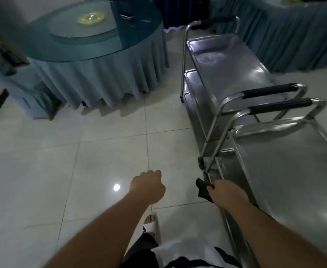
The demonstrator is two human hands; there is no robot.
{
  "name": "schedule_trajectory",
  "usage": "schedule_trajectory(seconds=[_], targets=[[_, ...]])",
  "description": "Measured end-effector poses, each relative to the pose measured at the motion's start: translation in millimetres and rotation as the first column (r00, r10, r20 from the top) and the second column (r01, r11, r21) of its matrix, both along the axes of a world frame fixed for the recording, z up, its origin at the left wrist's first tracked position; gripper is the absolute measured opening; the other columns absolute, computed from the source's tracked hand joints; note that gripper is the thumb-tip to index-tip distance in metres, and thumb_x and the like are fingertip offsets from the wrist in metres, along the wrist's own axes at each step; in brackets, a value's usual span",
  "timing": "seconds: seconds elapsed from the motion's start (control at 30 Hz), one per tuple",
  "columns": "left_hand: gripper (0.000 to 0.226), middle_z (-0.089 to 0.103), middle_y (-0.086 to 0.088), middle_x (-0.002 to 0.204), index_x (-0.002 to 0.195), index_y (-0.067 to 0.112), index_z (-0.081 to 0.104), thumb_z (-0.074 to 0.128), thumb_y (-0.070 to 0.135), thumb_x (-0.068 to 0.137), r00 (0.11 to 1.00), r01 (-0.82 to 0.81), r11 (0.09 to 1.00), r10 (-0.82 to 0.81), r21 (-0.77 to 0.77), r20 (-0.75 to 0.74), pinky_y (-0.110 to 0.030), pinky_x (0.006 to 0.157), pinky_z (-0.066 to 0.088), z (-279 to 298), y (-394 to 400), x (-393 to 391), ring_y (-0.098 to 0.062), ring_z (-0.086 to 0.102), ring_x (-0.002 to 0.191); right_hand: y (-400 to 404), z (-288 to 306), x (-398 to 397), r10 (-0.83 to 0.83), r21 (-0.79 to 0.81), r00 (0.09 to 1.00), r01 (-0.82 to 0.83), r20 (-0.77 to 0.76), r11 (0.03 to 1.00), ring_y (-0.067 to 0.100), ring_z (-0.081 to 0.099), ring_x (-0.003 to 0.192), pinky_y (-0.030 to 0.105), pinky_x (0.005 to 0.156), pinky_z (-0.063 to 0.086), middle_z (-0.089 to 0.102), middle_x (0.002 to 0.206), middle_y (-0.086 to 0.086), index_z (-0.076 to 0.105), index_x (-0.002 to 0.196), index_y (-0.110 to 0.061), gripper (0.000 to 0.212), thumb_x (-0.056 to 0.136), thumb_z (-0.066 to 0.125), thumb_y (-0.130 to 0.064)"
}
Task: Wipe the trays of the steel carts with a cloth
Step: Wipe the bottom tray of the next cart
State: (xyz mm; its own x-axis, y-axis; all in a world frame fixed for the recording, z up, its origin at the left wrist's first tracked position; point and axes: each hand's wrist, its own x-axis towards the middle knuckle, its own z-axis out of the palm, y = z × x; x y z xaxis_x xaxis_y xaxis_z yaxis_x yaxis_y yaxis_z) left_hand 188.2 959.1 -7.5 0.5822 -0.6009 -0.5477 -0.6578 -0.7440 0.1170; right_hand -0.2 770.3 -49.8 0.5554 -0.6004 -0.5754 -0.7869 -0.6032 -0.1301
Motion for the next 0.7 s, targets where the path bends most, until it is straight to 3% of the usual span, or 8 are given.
schedule_trajectory(seconds=[0.13,0.2,0.3,0.37,0.47,0.6,0.7], targets=[[0.047,0.058,-0.003,0.139,0.146,0.022,0.050,0.046,0.032,0.100,0.979,0.202,0.979,-0.202,0.011,-0.007,-0.041,0.096,0.044,-2,-47,55,-0.028,0.058,0.122,-4,4,26,-0.250,0.120,0.968,0.247,0.015,0.962,0.020,0.066,0.089,0.037,0.085,0.056,0.066,0.097,0.004,0.062,0.105,-0.016,0.040,0.108,0.039,-0.049],[0.045,0.058,-0.004,0.137,0.144,0.022,0.050,0.045,0.031,0.101,0.956,0.293,0.956,-0.293,0.011,-0.017,-0.040,0.093,0.042,-5,-72,72,-0.027,0.058,0.121,-1,2,30,-0.386,0.187,0.921,0.372,0.044,0.909,0.023,0.067,0.091,0.037,0.084,0.055,0.068,0.099,0.007,0.062,0.096,-0.012,0.045,0.108,0.040,-0.048],[0.045,0.057,-0.004,0.138,0.145,0.021,0.050,0.044,0.030,0.101,0.911,0.409,0.912,-0.408,0.018,-0.058,-0.039,0.093,0.041,-12,-109,81,-0.027,0.057,0.122,8,-4,22,-0.546,0.233,0.837,0.522,0.047,0.820,0.023,0.067,0.080,0.037,0.076,0.055,0.067,0.084,0.008,0.058,0.079,-0.013,0.048,0.108,0.043,-0.048],[0.046,0.056,-0.004,0.140,0.146,0.022,0.049,0.043,0.031,0.102,0.873,0.484,0.874,-0.480,0.034,-0.087,-0.039,0.094,0.041,-19,-131,80,-0.027,0.056,0.123,9,-12,14,-0.629,0.257,0.777,0.605,0.016,0.754,0.022,0.068,0.077,0.037,0.074,0.055,0.067,0.082,0.007,0.060,0.080,-0.013,0.047,0.107,0.044,-0.047],[0.044,0.056,-0.003,0.141,0.146,0.023,0.048,0.043,0.033,0.103,0.815,0.577,0.815,-0.571,0.048,-0.095,-0.039,0.097,0.042,-28,-167,77,-0.027,0.056,0.124,-2,-25,3,-0.675,0.226,0.736,0.667,-0.054,0.710,0.019,0.067,0.077,0.034,0.073,0.056,0.066,0.084,0.004,0.060,0.083,-0.018,0.043,0.108,0.042,-0.048],[0.044,0.056,-0.003,0.141,0.145,0.023,0.049,0.043,0.033,0.104,0.767,0.641,0.764,-0.637,0.074,-0.075,-0.038,0.093,0.042,-33,-211,75,-0.027,0.057,0.122,-32,-41,-4,-0.734,0.204,0.677,0.727,-0.055,0.655,0.014,0.063,0.068,0.027,0.053,0.043,0.064,0.076,0.000,0.062,0.082,-0.019,0.042,0.107,0.043,-0.047],[0.045,0.056,-0.002,0.141,0.147,0.024,0.048,0.042,0.035,0.104,0.722,0.692,0.715,-0.686,0.096,-0.088,-0.037,0.090,0.041,-38,-237,79,-0.027,0.057,0.121,-54,-45,0,-0.757,0.183,0.650,0.753,-0.060,0.632,0.015,0.062,0.065,0.025,0.051,0.041,0.063,0.074,0.002,0.063,0.084,-0.016,0.045,0.109,0.041,-0.047]])
